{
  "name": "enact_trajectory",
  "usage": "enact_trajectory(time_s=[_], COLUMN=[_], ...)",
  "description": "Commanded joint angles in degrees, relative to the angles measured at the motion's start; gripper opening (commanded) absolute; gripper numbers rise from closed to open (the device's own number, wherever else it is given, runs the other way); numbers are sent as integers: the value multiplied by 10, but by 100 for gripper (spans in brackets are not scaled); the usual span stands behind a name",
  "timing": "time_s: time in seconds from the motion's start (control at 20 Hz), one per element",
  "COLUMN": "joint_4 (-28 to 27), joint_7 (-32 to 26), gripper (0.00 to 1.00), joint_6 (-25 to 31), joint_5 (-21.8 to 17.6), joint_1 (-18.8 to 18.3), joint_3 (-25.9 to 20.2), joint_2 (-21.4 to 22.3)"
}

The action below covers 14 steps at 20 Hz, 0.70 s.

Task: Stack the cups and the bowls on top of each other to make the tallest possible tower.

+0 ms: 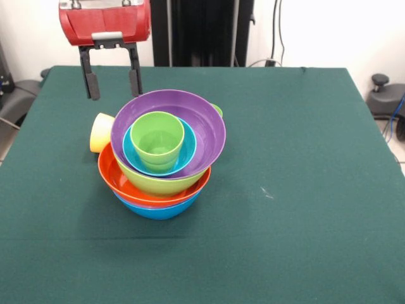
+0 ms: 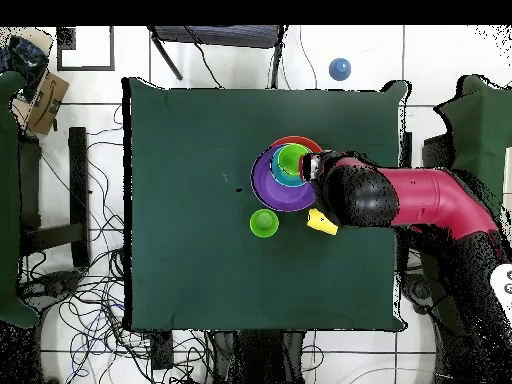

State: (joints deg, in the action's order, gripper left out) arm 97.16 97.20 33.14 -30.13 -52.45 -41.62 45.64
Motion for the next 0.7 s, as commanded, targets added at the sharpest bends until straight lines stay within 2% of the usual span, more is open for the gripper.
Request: enact_trajectory(time_s=[0.05, 0.5, 0.7], joint_4=[-9, -42, -34], joint_7=[-27, -43, -39], gripper=[100, 100, 100], joint_6=[83, 87, 93], joint_5=[-6, -22, -18], joint_1=[22, 23, 23], joint_3=[36, 45, 48], joint_2=[-19, -58, -55])
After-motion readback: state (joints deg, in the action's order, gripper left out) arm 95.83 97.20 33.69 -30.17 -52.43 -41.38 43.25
